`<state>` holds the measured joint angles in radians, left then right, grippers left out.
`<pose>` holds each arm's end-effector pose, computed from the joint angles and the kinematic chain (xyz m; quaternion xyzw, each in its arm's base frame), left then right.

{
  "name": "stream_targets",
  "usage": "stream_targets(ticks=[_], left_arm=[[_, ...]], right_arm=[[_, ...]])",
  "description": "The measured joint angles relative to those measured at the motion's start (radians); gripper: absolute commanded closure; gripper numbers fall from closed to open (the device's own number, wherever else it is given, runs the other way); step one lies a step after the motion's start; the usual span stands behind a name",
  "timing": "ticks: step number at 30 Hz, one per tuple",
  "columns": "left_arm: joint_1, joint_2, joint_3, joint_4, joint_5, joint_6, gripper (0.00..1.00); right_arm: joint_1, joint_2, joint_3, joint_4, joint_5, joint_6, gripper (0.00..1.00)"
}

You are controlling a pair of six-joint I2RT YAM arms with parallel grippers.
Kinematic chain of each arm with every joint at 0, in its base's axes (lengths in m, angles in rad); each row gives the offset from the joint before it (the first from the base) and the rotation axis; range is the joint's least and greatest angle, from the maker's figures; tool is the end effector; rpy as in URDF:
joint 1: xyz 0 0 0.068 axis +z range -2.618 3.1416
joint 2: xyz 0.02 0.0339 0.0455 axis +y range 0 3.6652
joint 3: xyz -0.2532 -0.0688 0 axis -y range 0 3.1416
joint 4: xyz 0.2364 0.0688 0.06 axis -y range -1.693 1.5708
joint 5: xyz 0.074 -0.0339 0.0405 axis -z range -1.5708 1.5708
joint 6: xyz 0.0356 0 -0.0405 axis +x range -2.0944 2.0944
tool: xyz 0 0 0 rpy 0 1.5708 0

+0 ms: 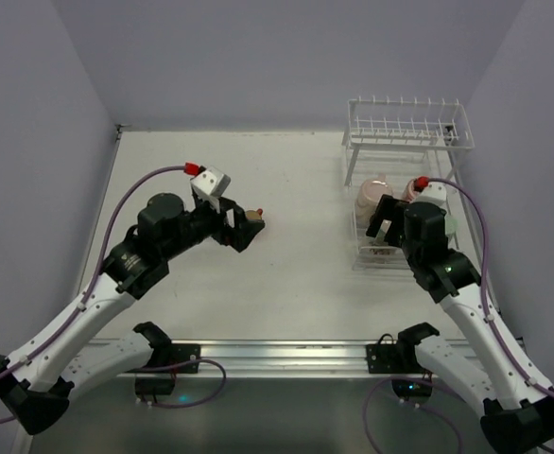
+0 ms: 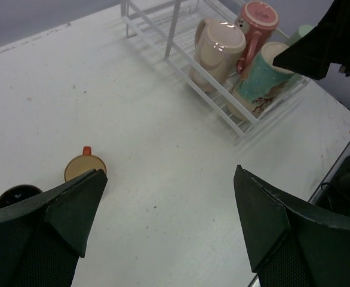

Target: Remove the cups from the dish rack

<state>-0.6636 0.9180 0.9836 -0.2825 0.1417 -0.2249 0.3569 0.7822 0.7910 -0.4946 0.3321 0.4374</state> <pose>0.1583 -0.1301 0.3665 0.2125 0.7493 -0.3184 0.5405 0.1647 0.0490 0.3038 0.1193 0.8405 0.0664 0.5243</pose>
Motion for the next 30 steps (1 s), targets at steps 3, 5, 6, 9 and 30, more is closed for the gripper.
stream_targets(ticks=[3, 5, 6, 9, 30], left_arm=[[0.0, -0.091, -0.079, 0.002, -0.013, 0.002, 0.01], [0.0, -0.125, -0.109, 0.005, -0.02, 0.008, 0.02], [0.0, -0.129, -0.116, 0.005, -0.021, 0.01, 0.01], [0.0, -0.114, -0.118, 0.008, -0.018, 0.013, 0.01], [0.0, -0.108, -0.147, 0.009, -0.015, 0.034, 0.01]], right_arm=[[0.001, 0.039, 0.035, -0.05, 0.056, -0.007, 0.01], [0.001, 0.062, 0.04, -0.068, 0.069, -0.012, 0.01], [0.001, 0.074, 0.04, -0.075, 0.069, -0.013, 0.01], [0.001, 0.111, 0.05, -0.103, 0.08, -0.016, 0.01], [-0.016, 0.352, 0.155, -0.111, 0.104, -0.095, 0.16]])
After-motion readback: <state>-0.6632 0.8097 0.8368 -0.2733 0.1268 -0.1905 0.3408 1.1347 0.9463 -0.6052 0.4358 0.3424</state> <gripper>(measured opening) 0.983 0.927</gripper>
